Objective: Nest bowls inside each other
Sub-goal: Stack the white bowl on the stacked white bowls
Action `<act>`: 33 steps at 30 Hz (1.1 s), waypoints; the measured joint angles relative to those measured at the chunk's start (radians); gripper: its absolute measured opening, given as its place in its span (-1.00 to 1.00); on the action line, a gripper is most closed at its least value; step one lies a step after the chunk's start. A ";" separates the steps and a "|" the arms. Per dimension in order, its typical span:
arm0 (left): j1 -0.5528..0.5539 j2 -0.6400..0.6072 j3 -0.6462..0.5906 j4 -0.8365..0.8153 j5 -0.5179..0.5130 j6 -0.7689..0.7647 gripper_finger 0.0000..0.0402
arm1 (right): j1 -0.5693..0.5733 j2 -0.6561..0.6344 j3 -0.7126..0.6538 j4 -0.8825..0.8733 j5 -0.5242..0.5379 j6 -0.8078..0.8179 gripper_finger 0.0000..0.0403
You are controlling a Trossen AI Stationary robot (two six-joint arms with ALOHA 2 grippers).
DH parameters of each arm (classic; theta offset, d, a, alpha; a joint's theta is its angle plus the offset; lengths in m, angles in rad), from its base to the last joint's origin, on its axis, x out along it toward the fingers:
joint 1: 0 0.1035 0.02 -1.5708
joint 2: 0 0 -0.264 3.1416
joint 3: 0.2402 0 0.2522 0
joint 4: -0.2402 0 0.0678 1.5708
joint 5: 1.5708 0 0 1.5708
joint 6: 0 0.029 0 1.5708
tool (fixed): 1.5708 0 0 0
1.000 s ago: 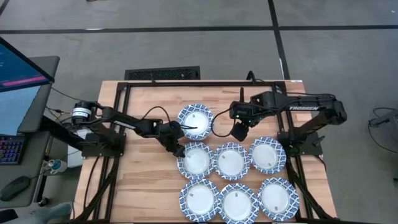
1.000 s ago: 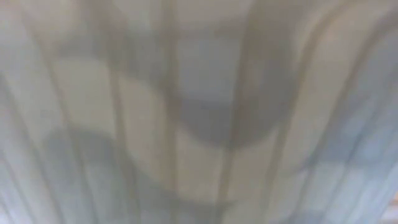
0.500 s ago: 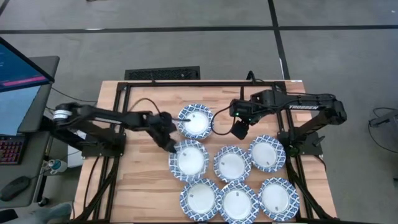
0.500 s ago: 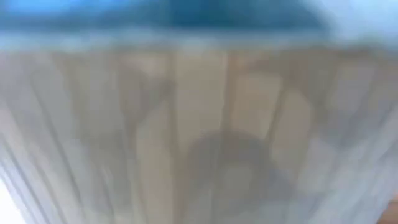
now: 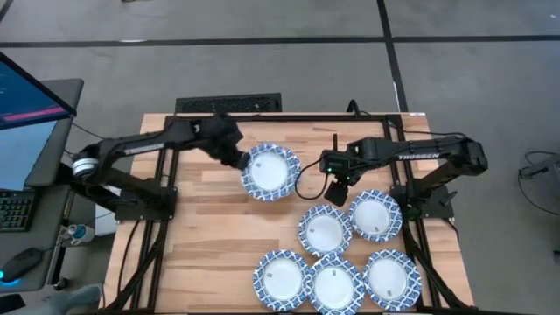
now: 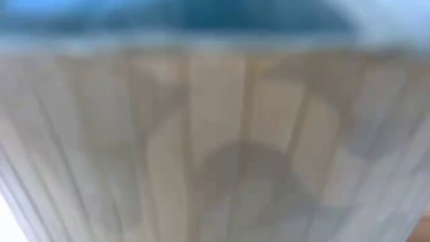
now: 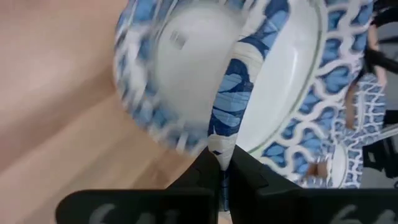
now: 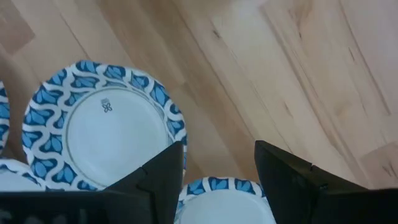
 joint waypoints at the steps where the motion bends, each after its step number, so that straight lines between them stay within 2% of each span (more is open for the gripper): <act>1: 0.011 0.032 0.023 0.009 0.007 0.020 -1.00 | 0.000 0.000 0.000 0.004 0.000 0.007 0.10; 6: 0.058 0.192 0.107 0.007 0.065 0.100 -1.00 | 0.003 0.000 0.000 0.004 0.000 0.026 0.10; 10: 0.087 0.292 0.138 -0.057 0.103 0.153 -1.00 | 0.025 0.000 0.000 0.002 0.001 0.051 0.10; 14: 0.106 0.326 0.145 -0.070 0.144 0.184 -1.00 | 0.057 0.000 0.000 0.002 0.002 0.083 0.10; 19: 0.118 0.329 0.151 -0.081 0.148 0.185 -0.96 | 0.100 0.000 -0.002 0.008 0.000 0.085 0.10; 24: 0.123 0.328 0.212 -0.128 0.148 0.226 -0.76 | 0.124 0.000 -0.035 0.054 -0.006 0.103 0.10; 33: 0.114 0.326 0.367 -0.291 0.114 0.322 -0.19 | 0.078 0.000 -0.216 0.207 -0.113 0.147 0.28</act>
